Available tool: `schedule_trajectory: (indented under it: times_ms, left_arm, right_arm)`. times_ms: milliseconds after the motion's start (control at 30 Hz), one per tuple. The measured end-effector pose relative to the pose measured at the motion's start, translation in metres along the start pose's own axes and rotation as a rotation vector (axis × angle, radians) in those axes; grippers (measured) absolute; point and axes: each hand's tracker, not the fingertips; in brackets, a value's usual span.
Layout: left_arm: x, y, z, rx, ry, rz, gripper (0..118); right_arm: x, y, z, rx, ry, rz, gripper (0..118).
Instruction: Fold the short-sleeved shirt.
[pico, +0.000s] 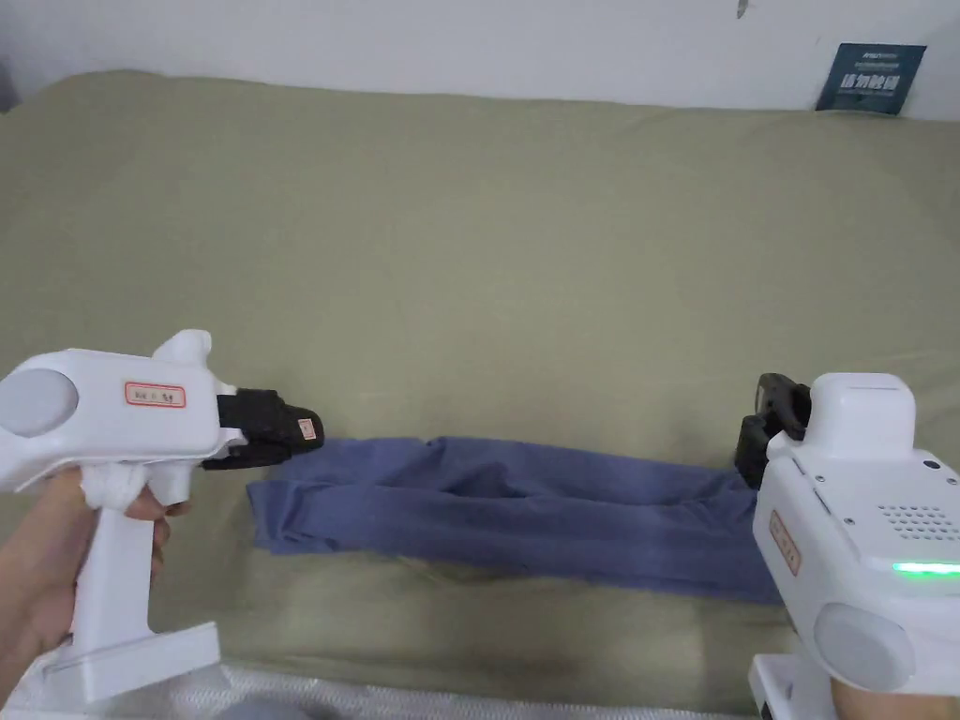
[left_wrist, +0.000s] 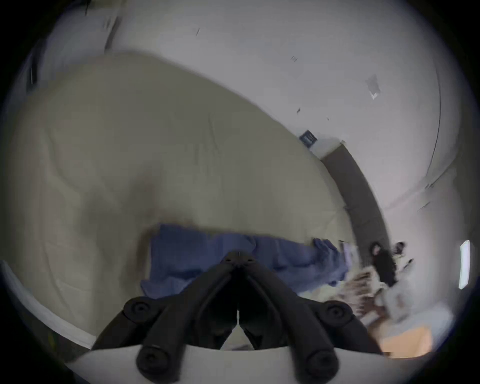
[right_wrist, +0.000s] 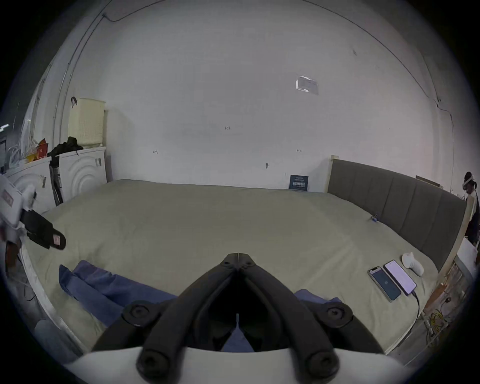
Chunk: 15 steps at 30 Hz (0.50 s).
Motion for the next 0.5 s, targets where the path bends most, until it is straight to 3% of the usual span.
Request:
schedule_trajectory:
  times_ms: [67,167,333,367,400,433,467,500]
  left_arm:
    - [-0.028,0.016,-0.002,-0.061,-0.046,0.049,0]
    - [-0.038,0.023,-0.003,-0.089,0.035,0.020,0]
    - [-0.047,0.022,-0.005,-0.117,-0.004,0.037,2]
    - [-0.046,0.016,-0.002,-0.116,-0.002,0.037,10]
    - [-0.047,0.016,-0.003,-0.114,0.001,0.037,30]
    - [-0.049,0.016,-0.005,-0.114,-0.008,0.044,80]
    - [-0.051,0.015,-0.010,-0.124,-0.014,0.057,114]
    - [-0.054,0.012,-0.012,-0.145,-0.025,0.062,118]
  right_arm:
    - [-0.004,-0.001,-0.002,-0.006,0.005,0.007,0]
    - [-0.008,-0.002,-0.004,-0.013,0.009,0.016,0]
    - [-0.011,-0.002,-0.010,-0.022,0.018,0.031,0]
    - [-0.011,-0.002,-0.011,-0.024,0.019,0.033,0]
    - [-0.011,-0.002,-0.011,-0.026,0.022,0.032,0]
    - [-0.012,-0.001,-0.012,-0.029,0.023,0.032,0]
    - [-0.011,-0.001,-0.012,-0.032,0.026,0.033,0]
    - [-0.011,-0.002,-0.012,-0.034,0.029,0.033,0]
